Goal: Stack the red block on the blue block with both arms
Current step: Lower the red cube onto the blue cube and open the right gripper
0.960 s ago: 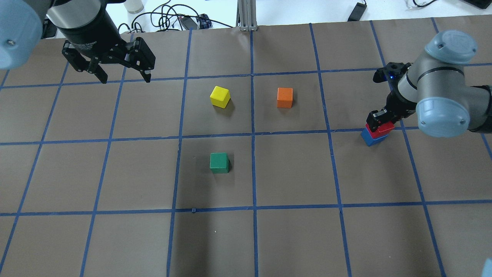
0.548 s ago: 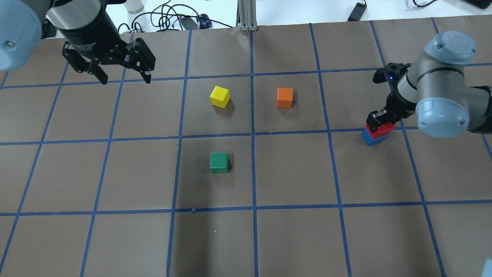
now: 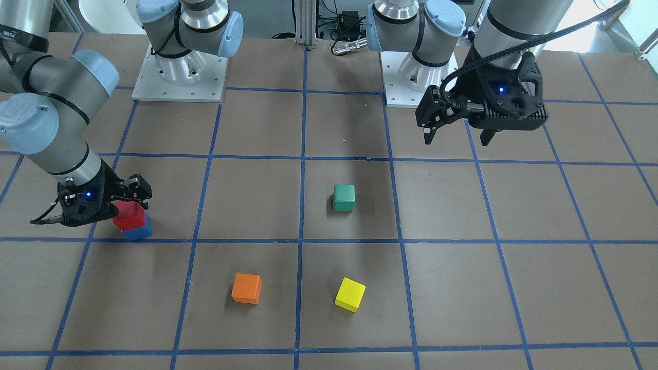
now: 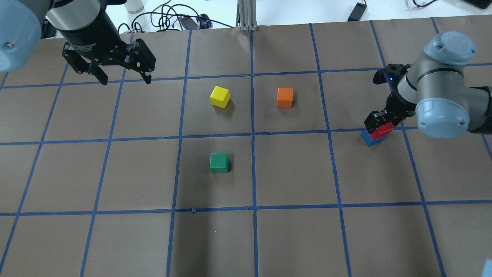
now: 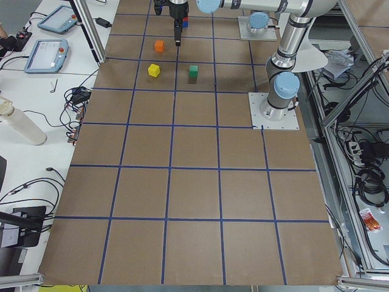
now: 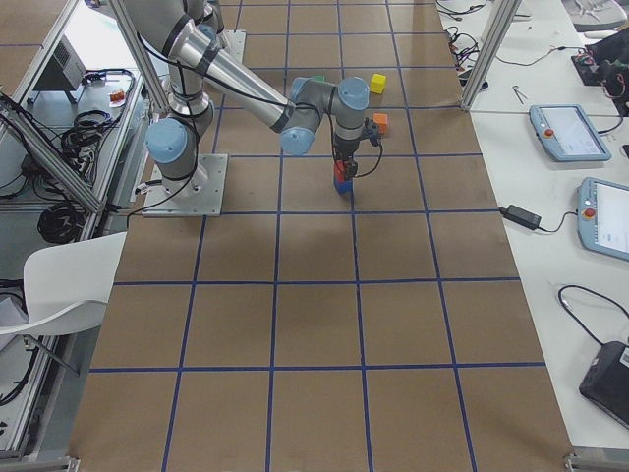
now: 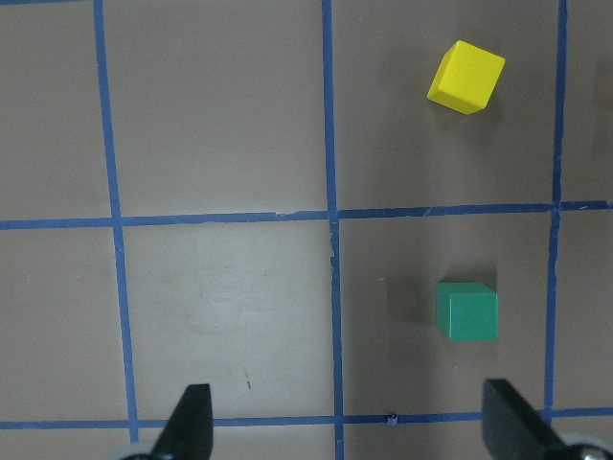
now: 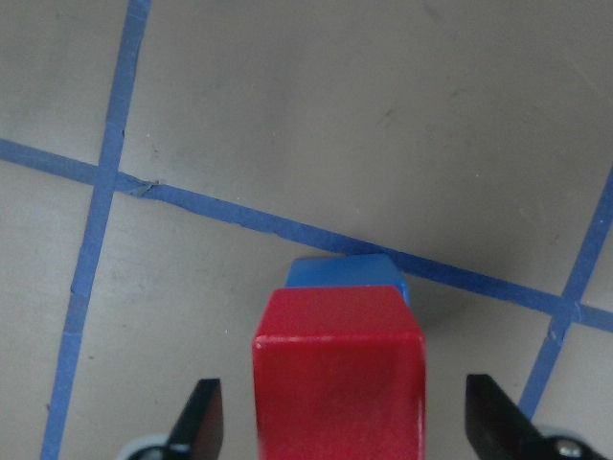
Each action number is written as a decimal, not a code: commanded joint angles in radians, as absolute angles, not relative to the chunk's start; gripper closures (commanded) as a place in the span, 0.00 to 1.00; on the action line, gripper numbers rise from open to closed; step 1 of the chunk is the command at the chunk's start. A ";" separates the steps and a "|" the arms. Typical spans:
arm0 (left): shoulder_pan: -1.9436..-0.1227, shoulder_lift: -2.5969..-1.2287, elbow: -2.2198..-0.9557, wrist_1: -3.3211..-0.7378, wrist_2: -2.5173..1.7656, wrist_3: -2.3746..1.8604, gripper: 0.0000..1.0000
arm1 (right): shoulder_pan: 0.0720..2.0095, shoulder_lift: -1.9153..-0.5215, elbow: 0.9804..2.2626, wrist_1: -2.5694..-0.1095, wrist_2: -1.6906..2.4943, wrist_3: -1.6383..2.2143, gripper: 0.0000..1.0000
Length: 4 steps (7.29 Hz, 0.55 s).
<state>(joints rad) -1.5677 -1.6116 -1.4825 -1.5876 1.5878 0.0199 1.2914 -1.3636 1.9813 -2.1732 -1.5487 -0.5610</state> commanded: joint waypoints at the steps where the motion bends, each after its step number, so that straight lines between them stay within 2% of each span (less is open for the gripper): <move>1: -1.568 -1.612 -1.483 -1.588 1.586 0.020 0.00 | 1.290 -1.377 1.959 -2.149 -1.552 -0.548 0.00; 4: -1.568 -1.612 -1.480 -1.588 1.586 0.020 0.00 | 1.292 -1.422 1.754 -1.818 -1.555 -0.485 0.00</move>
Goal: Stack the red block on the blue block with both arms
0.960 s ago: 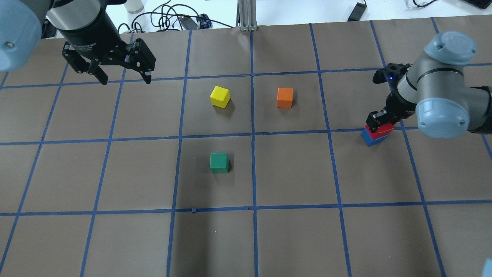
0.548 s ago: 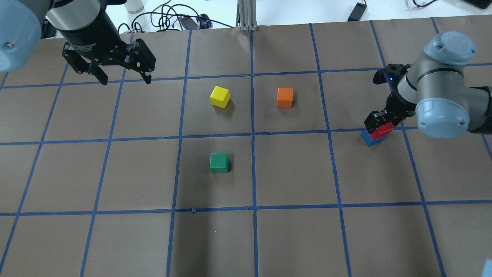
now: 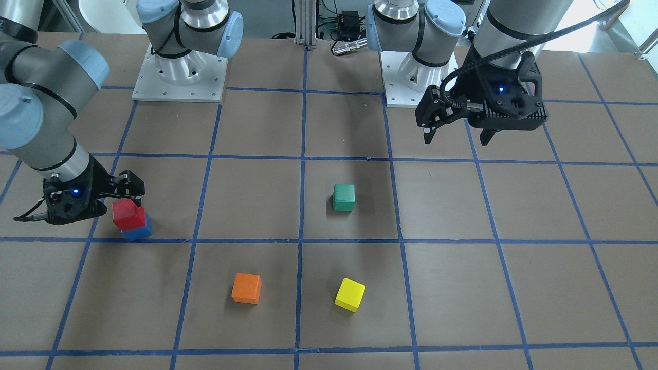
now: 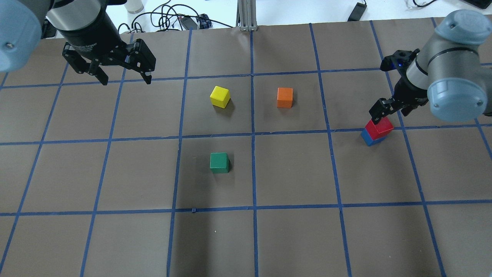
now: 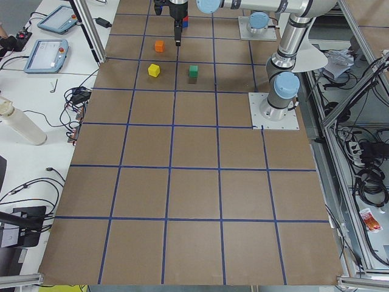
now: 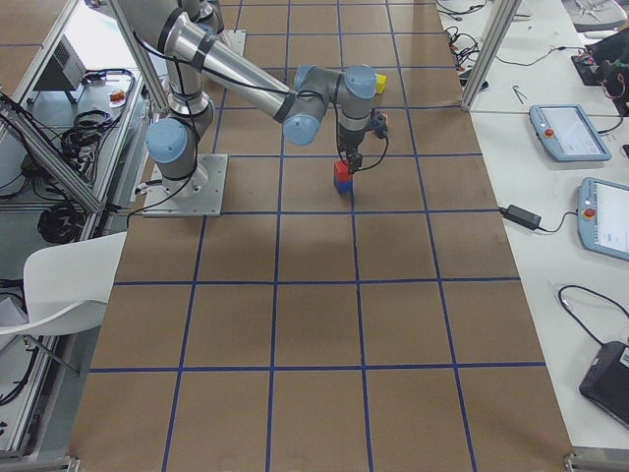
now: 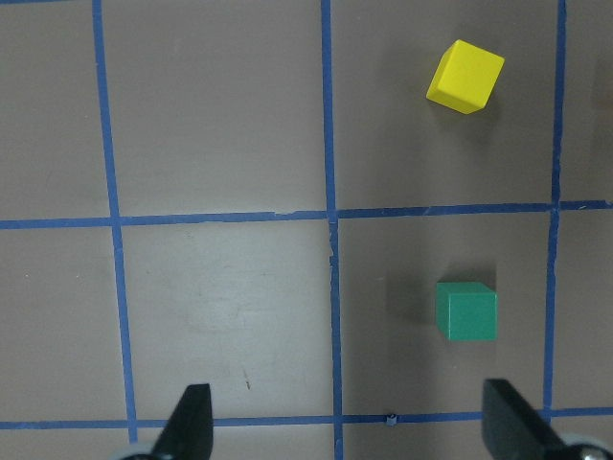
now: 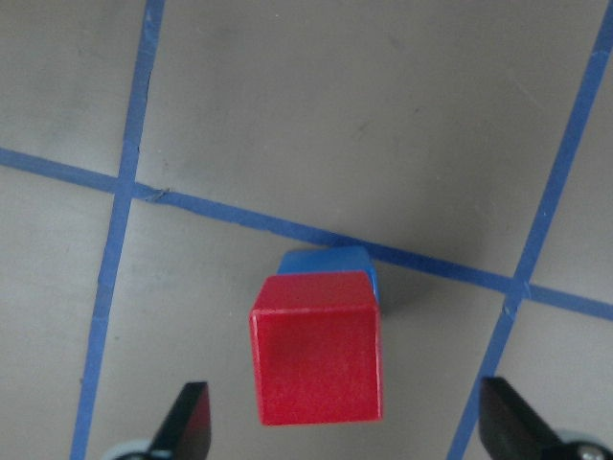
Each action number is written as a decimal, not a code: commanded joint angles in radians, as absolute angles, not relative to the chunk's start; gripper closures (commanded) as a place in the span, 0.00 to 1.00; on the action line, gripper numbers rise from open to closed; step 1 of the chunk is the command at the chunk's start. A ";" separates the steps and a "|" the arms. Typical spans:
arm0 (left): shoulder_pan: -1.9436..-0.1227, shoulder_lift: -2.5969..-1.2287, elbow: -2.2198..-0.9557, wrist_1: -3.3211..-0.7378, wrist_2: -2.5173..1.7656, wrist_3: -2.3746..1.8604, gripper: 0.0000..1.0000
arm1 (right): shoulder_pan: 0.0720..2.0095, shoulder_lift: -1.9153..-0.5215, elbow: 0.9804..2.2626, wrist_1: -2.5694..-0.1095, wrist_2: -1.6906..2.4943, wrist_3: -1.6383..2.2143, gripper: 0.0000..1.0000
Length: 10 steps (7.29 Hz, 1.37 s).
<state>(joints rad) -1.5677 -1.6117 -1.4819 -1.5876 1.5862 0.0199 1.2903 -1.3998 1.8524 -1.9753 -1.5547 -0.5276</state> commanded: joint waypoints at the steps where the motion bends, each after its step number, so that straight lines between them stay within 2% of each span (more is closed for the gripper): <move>1: -1.568 -1.614 -1.479 -1.588 1.585 0.020 0.00 | 1.295 -1.446 1.658 -1.696 -1.555 -0.470 0.00; 4: -1.568 -1.609 -1.488 -1.588 1.583 0.032 0.00 | 1.328 -1.450 1.476 -1.482 -1.551 -0.381 0.00; 7: -1.571 -1.612 -1.488 -1.588 1.583 0.032 0.00 | 1.504 -1.445 1.483 -1.497 -1.540 -0.068 0.00; 10: -1.569 -1.611 -1.488 -1.586 1.580 0.032 0.00 | 1.528 -1.465 1.502 -1.533 -1.546 -0.029 0.00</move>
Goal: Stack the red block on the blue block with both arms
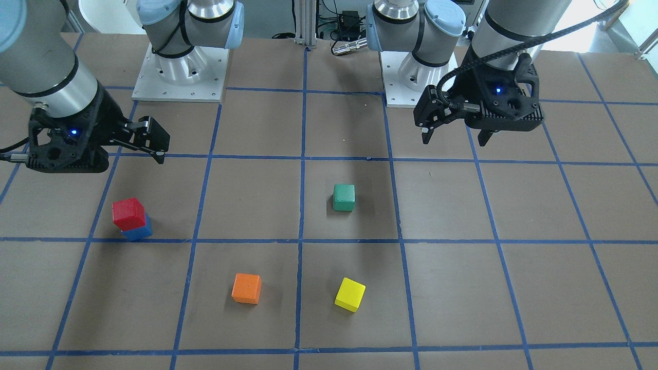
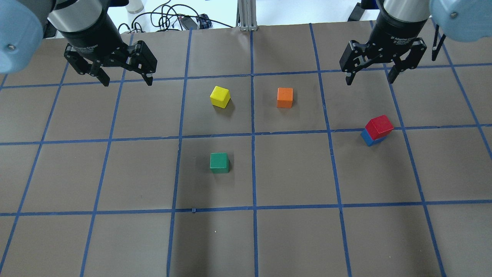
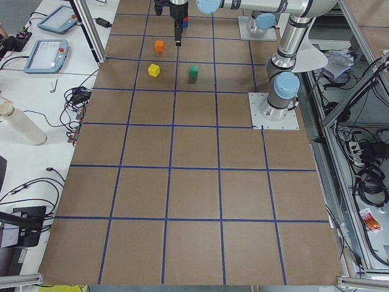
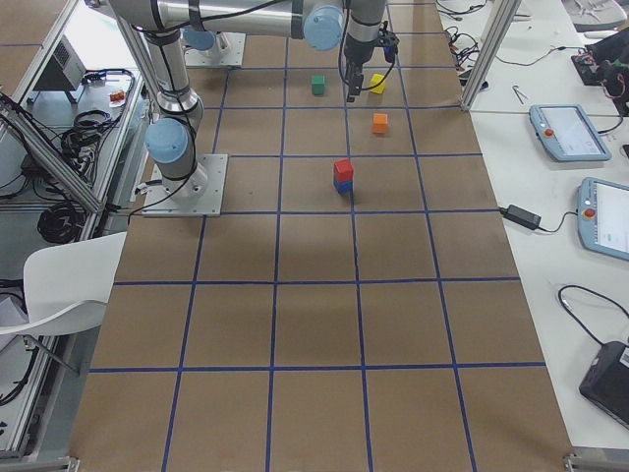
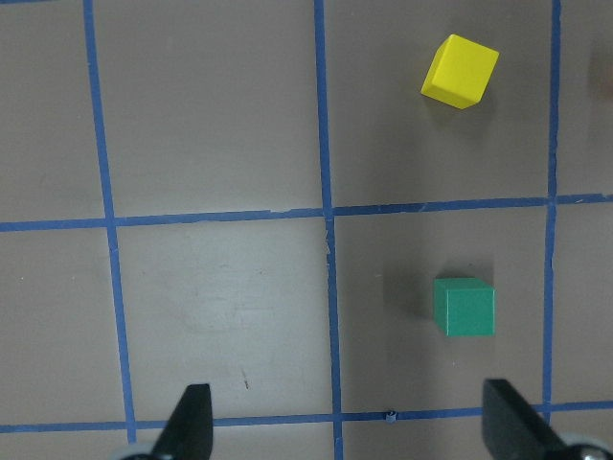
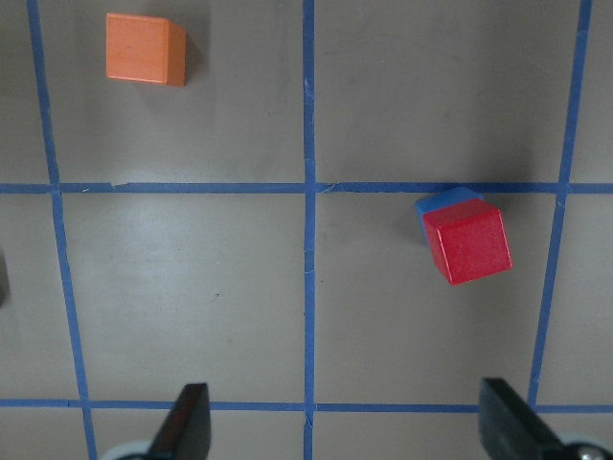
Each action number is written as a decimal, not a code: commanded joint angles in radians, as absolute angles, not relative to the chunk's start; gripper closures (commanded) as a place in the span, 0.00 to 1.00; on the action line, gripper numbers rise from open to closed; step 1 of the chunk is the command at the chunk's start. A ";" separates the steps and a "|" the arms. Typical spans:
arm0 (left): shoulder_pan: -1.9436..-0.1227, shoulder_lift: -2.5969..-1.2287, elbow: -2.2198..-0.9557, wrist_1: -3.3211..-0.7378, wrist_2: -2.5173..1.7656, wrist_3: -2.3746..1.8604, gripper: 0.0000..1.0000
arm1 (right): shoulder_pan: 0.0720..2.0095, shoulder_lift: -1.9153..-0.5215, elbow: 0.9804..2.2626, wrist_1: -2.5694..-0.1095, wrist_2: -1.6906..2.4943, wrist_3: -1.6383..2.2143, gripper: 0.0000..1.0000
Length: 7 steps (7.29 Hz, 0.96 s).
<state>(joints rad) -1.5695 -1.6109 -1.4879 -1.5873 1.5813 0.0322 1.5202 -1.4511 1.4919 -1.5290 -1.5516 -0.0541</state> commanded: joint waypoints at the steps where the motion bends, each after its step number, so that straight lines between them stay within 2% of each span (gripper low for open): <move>1: -1.569 -1.611 -1.488 -1.588 1.580 0.032 0.00 | 1.542 -1.495 1.525 -1.531 -1.536 -0.026 0.00; 3: -1.569 -1.609 -1.488 -1.586 1.582 0.032 0.00 | 1.560 -1.526 1.575 -1.551 -1.543 -0.017 0.00; 7: -1.569 -1.609 -1.488 -1.586 1.580 0.032 0.00 | 1.554 -1.529 1.571 -1.569 -1.557 0.066 0.00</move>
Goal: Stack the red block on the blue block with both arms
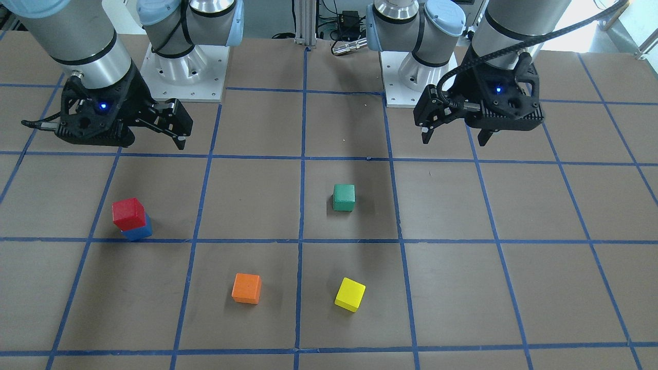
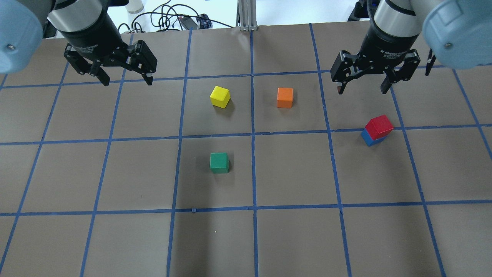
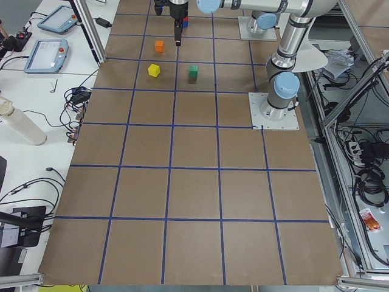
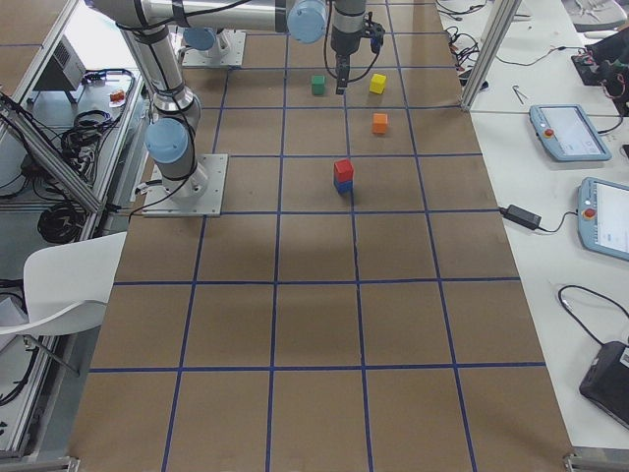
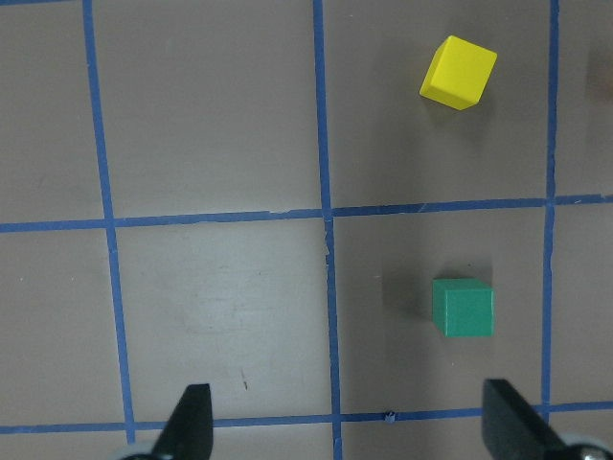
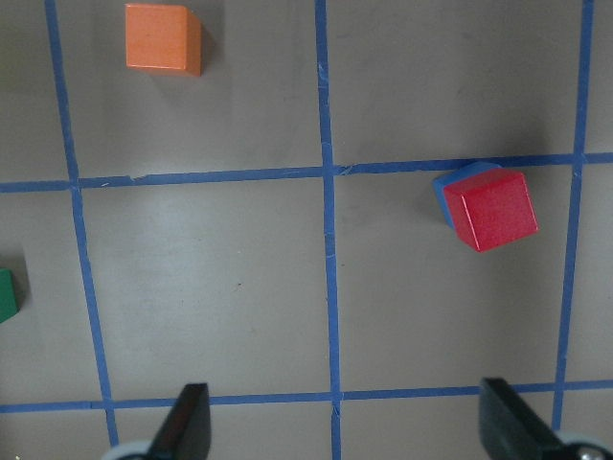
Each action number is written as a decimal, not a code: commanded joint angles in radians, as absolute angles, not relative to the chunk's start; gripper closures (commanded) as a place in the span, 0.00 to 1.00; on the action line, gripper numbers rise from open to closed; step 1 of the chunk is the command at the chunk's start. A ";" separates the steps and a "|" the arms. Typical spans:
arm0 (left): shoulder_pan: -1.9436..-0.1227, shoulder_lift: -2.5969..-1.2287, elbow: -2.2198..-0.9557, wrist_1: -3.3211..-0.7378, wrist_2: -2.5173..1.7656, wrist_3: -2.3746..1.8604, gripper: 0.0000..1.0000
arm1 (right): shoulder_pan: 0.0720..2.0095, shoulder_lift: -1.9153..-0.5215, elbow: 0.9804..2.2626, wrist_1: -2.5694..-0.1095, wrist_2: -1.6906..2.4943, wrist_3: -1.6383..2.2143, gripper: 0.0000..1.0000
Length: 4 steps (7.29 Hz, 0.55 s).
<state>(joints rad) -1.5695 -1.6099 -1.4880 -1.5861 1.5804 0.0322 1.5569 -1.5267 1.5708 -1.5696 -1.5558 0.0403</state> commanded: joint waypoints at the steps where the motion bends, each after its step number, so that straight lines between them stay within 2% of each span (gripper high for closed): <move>1: -1.569 -1.611 -1.488 -1.586 1.582 0.032 0.00 | 1.555 -1.534 1.572 -1.574 -1.557 0.066 0.00; 4: -1.569 -1.609 -1.488 -1.586 1.582 0.032 0.00 | 1.554 -1.536 1.572 -1.588 -1.557 0.066 0.00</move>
